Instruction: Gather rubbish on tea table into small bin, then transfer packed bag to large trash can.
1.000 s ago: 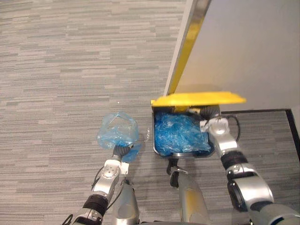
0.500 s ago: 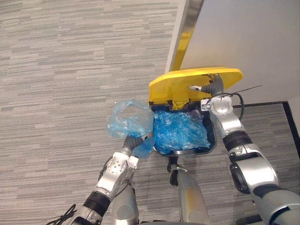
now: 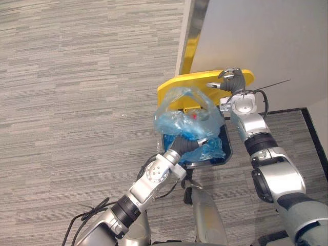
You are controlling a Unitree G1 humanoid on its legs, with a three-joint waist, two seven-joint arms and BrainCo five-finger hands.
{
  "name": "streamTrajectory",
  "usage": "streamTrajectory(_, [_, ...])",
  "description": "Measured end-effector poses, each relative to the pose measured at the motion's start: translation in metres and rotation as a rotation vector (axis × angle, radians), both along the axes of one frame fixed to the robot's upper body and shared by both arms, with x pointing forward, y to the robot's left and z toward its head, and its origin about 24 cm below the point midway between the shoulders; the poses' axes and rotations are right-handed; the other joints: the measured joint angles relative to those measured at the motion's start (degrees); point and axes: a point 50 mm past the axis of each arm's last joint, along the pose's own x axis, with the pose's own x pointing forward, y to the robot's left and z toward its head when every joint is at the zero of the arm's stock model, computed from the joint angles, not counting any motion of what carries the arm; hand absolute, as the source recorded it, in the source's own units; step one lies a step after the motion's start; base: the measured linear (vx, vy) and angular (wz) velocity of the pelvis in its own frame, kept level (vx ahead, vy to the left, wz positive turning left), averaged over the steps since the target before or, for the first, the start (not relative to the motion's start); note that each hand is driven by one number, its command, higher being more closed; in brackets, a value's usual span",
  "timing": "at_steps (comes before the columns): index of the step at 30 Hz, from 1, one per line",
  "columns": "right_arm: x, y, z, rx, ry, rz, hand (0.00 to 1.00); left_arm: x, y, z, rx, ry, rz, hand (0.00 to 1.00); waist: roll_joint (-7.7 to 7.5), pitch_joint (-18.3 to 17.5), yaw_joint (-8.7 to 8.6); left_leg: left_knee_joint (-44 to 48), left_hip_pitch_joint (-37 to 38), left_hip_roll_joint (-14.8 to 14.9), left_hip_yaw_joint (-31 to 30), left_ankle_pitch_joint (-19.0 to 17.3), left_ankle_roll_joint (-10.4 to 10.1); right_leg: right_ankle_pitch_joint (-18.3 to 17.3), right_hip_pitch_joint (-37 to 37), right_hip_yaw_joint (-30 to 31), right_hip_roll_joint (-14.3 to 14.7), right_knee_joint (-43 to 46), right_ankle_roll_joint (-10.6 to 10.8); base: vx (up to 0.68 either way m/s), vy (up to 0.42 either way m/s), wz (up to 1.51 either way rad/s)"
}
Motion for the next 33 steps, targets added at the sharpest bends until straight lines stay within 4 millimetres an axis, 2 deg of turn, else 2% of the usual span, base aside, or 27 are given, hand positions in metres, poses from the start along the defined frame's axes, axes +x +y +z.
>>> streamTrajectory(2, [0.000, 0.002, 0.003, -0.005, -0.006, 0.010, 0.00, 0.003, -0.004, 0.003, 0.017, -0.026, 0.015, 1.00, -0.02, 0.02, -0.48, -0.03, -0.08, 0.08, 0.25, 0.01, 0.01, 0.05, -0.19, 0.19, 0.11, -0.07, 0.01, 0.01, -0.035, -0.06])
streamTrajectory(6, [-0.001, 0.006, 0.006, -0.013, -0.023, 0.029, 0.00, 0.019, -0.006, -0.009, 0.109, -0.005, 0.066, 1.00, -0.17, 0.10, -0.92, 0.20, -0.89, 0.21, 0.40, -0.19, 0.31, 0.10, -0.54, 0.12, 0.20, -0.85, 0.19, 0.00, -0.029, 0.00])
streamTrajectory(10, [-0.009, 0.020, 0.031, -0.016, -0.144, 0.095, 0.00, 0.045, 0.004, -0.008, 0.206, -0.013, 0.166, 1.00, -1.77, 0.95, -1.97, 3.38, -6.62, 1.08, 0.58, -0.58, -0.26, 1.14, -4.89, 0.07, 0.64, -1.09, 0.70, -0.01, -0.076, -0.03])
streamTrajectory(11, [-0.012, 0.024, 0.033, -0.021, -0.168, 0.114, 0.00, 0.052, 0.005, -0.009, 0.245, -0.014, 0.187, 1.00, -2.25, 1.23, -2.24, 4.43, -7.57, 1.78, 0.53, -0.78, -0.53, 1.55, -5.34, -0.13, 1.01, -1.08, 0.15, 0.01, -0.071, -0.04])
streamTrajectory(15, [-0.017, 0.030, 0.031, -0.008, -0.195, 0.150, 0.00, 0.064, 0.003, -0.007, 0.303, -0.017, 0.221, 1.00, -2.75, 1.52, -2.74, 5.14, -8.75, 2.50, 0.27, -1.05, -0.96, 1.74, -6.13, -0.56, 1.58, -0.96, -0.15, 0.02, -0.054, 0.01])
streamTrajectory(18, [-0.023, 0.041, 0.036, 0.006, -0.239, 0.209, 0.00, 0.075, 0.004, -0.003, 0.342, -0.013, 0.256, 1.00, -3.22, 1.84, -2.72, 7.26, -11.21, 3.44, 0.34, -2.20, -0.68, 1.73, -7.79, -0.50, 2.24, -0.97, -0.13, 0.00, -0.049, -0.10])
streamTrajectory(20, [-0.024, 0.050, 0.033, 0.001, -0.231, 0.244, 0.00, 0.083, 0.005, -0.003, 0.404, -0.018, 0.275, 1.00, -3.77, 2.87, -2.81, 8.18, -12.46, 3.98, 0.03, -2.44, -0.91, 1.90, -8.60, -0.78, 2.62, -0.96, -0.35, 0.00, -0.057, -0.01])
streamTrajectory(21, [-0.024, 0.052, 0.031, 0.001, -0.225, 0.252, 0.00, 0.084, 0.006, -0.003, 0.416, -0.021, 0.278, 0.00, -3.81, 2.87, -2.79, 8.26, -13.00, 4.00, -0.04, -2.48, -0.97, 1.91, -9.11, -0.82, 2.62, -0.92, -0.37, 0.00, -0.066, 0.02])
streamTrajectory(27, [-0.026, 0.079, 0.024, 0.050, -0.208, 0.318, 0.00, 0.095, 0.022, -0.025, 0.537, 0.061, 0.367, 0.00, -3.81, 2.93, -2.89, 8.97, -16.03, 4.68, -0.02, -2.27, -1.56, 2.67, -12.05, -0.83, 3.28, -0.79, -1.40, 0.05, -0.033, -0.03])
streamTrajectory(33, [-0.027, 0.089, 0.027, 0.061, -0.216, 0.337, 0.00, 0.102, 0.031, -0.026, 0.649, 0.025, 0.442, 0.00, -3.79, 2.94, -2.88, 9.02, -15.93, 4.18, 0.33, -2.27, -1.55, 2.65, -12.05, -0.60, 2.80, -0.51, -1.42, 0.04, 0.014, 0.01])
